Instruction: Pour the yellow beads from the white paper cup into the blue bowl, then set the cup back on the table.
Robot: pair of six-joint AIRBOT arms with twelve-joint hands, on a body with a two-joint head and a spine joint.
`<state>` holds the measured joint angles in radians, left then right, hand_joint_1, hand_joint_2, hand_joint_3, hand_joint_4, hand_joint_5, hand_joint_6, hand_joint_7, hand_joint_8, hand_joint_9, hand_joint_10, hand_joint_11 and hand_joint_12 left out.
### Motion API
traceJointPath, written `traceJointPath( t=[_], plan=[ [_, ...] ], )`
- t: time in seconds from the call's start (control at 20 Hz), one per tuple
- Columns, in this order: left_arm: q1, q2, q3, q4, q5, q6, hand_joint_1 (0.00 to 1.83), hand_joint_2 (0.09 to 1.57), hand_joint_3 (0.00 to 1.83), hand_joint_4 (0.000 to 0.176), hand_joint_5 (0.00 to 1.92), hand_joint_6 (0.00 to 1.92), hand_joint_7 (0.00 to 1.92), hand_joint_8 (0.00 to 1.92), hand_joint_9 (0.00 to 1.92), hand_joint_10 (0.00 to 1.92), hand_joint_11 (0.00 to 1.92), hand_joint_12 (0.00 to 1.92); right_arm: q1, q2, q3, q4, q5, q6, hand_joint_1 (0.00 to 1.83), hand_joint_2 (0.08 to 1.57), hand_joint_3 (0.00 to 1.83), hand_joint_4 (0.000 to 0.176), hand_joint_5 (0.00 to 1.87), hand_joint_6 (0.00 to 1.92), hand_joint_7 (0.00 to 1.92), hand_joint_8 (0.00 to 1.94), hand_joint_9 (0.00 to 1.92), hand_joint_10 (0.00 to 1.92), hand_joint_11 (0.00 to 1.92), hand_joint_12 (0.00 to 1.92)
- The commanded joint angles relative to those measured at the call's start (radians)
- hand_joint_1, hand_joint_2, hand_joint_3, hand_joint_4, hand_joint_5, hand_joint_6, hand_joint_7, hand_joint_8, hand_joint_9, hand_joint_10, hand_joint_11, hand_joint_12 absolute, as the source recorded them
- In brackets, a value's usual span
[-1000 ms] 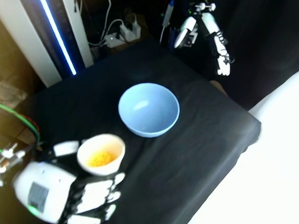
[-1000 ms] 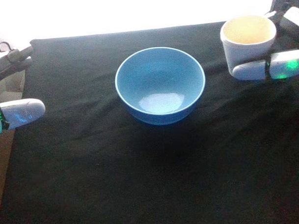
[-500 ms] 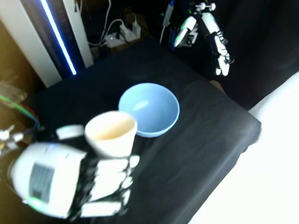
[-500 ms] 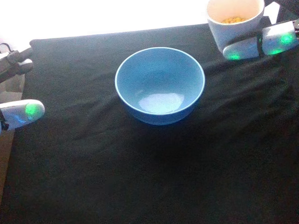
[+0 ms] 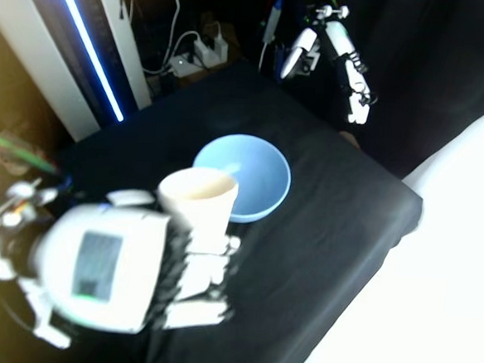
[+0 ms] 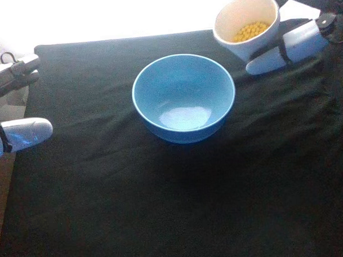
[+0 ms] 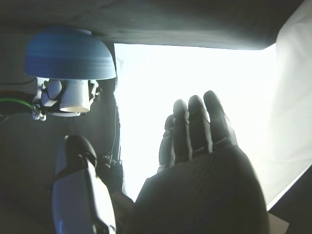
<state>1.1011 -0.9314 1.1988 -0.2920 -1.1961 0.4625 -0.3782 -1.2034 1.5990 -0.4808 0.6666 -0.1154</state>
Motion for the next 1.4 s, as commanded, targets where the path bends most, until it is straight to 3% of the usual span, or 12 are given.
traceJointPath(
  t=[0.0,0.15,0.3,0.35,0.55,0.7,0.75,0.85,0.95,1.15,1.3,1.35],
  plan=[
    [-0.007,-0.001,0.008,-0.018,-0.111,-0.008,0.5,0.89,0.0,0.009,0.14,0.0,0.3,0.0,0.22,0.0,0.0,0.42,0.024,0.01,0.003,0.036,0.077,0.005,1.25,1.05,0.0,0.014,1.14,0.65,1.15,0.78,1.2,0.32,0.54,1.69],
    [-0.007,-0.002,0.009,-0.016,-0.11,-0.008,0.52,0.87,0.0,0.017,0.16,0.01,0.32,0.01,0.23,0.0,0.0,0.43,0.06,0.01,-0.01,-0.029,0.054,0.005,1.24,1.05,0.0,0.039,1.13,0.74,1.12,0.76,1.06,0.57,0.71,1.5],
    [-0.008,-0.003,0.01,-0.008,-0.103,-0.008,0.54,0.87,0.0,0.003,0.14,0.0,0.29,0.0,0.22,0.0,0.0,0.43,0.1,0.01,-0.022,-0.109,0.013,0.005,1.25,1.04,0.0,0.026,1.18,0.61,1.16,0.74,1.08,0.74,0.81,1.55],
    [-0.01,-0.004,0.01,-0.004,-0.098,-0.008,0.53,0.88,0.0,0.013,0.13,0.0,0.27,0.0,0.22,0.0,0.0,0.45,0.112,0.01,-0.027,-0.134,0.001,0.005,1.25,1.02,0.0,0.04,1.23,0.54,1.18,0.69,1.04,0.67,0.7,1.54],
    [-0.022,-0.004,0.012,0.01,-0.085,-0.008,0.54,0.87,0.0,0.044,0.14,0.0,0.26,0.0,0.21,0.0,0.0,0.45,0.149,0.01,-0.044,-0.219,-0.031,0.005,1.25,1.04,0.0,0.028,1.25,0.52,1.09,0.81,0.95,0.55,0.51,1.56],
    [-0.025,-0.004,0.012,0.015,-0.08,-0.008,0.55,0.87,0.0,0.033,0.15,0.0,0.25,0.0,0.22,0.0,0.0,0.48,0.178,0.01,-0.056,-0.288,-0.062,0.005,1.24,1.05,0.0,0.026,1.2,0.64,1.06,0.83,0.92,0.36,0.4,1.41],
    [-0.026,-0.004,0.012,0.015,-0.079,-0.008,0.55,0.87,0.0,0.028,0.15,0.0,0.26,0.0,0.22,0.0,0.0,0.48,0.189,0.01,-0.061,-0.31,-0.073,0.005,1.24,1.05,0.0,0.044,1.18,0.65,1.11,0.76,0.94,0.27,0.37,1.34],
    [-0.029,-0.004,0.013,0.019,-0.075,-0.008,0.55,0.87,0.0,0.034,0.15,0.0,0.25,0.0,0.21,0.0,0.0,0.47,0.206,0.01,-0.071,-0.354,-0.092,0.005,1.24,1.05,0.0,0.035,1.19,0.64,1.08,0.8,0.95,0.15,0.33,1.3],
    [-0.032,-0.004,0.013,0.023,-0.07,-0.008,0.55,0.86,0.0,0.047,0.16,0.0,0.25,0.0,0.21,0.0,0.0,0.49,0.216,0.01,-0.076,-0.391,-0.109,0.005,1.24,1.04,0.0,0.051,1.19,0.64,1.16,0.68,1.0,0.09,0.38,1.21],
    [-0.033,-0.004,0.013,0.024,-0.068,-0.008,0.54,0.84,0.0,0.058,0.15,0.0,0.24,0.0,0.19,0.0,0.0,0.42,0.232,0.01,-0.086,-0.45,-0.136,0.004,1.23,1.06,0.0,0.054,1.13,0.75,1.12,0.73,0.96,0.02,0.28,1.29],
    [-0.034,-0.005,0.013,0.025,-0.067,-0.008,0.54,0.84,0.0,0.041,0.15,0.0,0.26,0.0,0.2,0.0,0.0,0.44,0.254,0.01,-0.102,-0.51,-0.162,0.004,1.23,1.06,0.0,0.051,1.14,0.73,1.09,0.77,1.0,0.02,0.29,1.42],
    [-0.034,-0.005,0.013,0.026,-0.066,-0.008,0.54,0.84,0.0,0.044,0.15,0.0,0.25,0.0,0.2,0.0,0.0,0.44,0.261,0.01,-0.108,-0.532,-0.172,0.004,1.24,1.05,0.0,0.026,1.15,0.64,1.12,0.82,1.05,0.04,0.24,1.48]
  ],
)
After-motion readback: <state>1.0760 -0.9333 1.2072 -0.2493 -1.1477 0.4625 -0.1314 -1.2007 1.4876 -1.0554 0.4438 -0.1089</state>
